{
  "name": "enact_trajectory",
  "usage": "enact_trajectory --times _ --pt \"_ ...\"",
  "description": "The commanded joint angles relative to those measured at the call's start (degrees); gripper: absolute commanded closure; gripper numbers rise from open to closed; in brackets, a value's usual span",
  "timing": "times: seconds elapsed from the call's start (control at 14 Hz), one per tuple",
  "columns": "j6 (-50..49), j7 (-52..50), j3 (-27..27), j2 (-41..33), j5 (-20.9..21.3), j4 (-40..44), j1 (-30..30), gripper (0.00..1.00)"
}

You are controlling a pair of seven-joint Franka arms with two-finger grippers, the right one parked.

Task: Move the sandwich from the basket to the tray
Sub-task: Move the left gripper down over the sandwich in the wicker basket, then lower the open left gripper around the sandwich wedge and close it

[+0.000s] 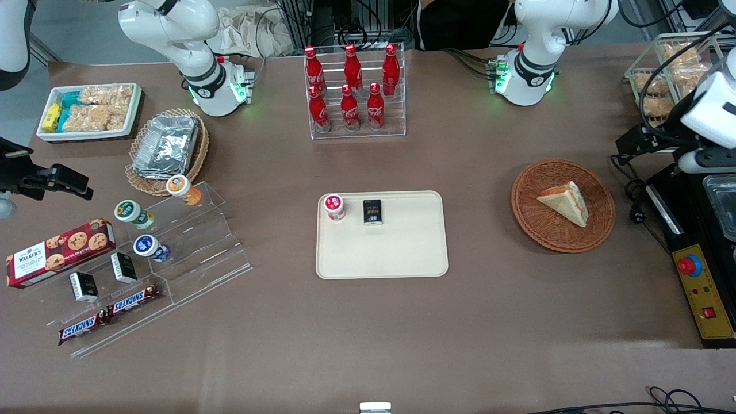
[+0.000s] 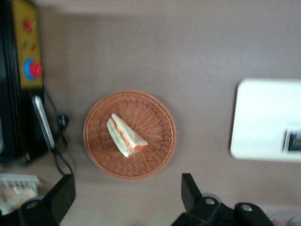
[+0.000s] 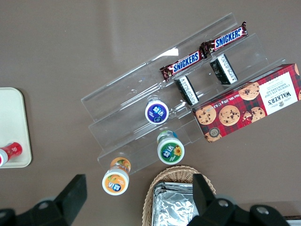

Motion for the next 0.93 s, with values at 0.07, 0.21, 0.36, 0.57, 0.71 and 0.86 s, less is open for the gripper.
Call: enact_trajectory --times 0.07,0.21,0.36,0.57,0.71,0.86 --pt "5.0 -15.4 1.3 -5.2 0.9 -13.4 -0.1 0.00" --pt "15.2 -20.8 1.6 -10.6 1.0 -26.2 -0.1 0.00" --pt "22.2 -25.0 1.6 -12.4 1.4 -34.8 0.9 0.00" --pt "29.0 -26.5 2.4 -11.9 2.2 -41.2 2.4 0.00" --pt "37.0 -28.5 2.6 -11.1 2.2 -47.2 2.5 0.00" --pt "43.9 -34.7 2.6 -7.5 2.1 -49.6 2.5 0.00"
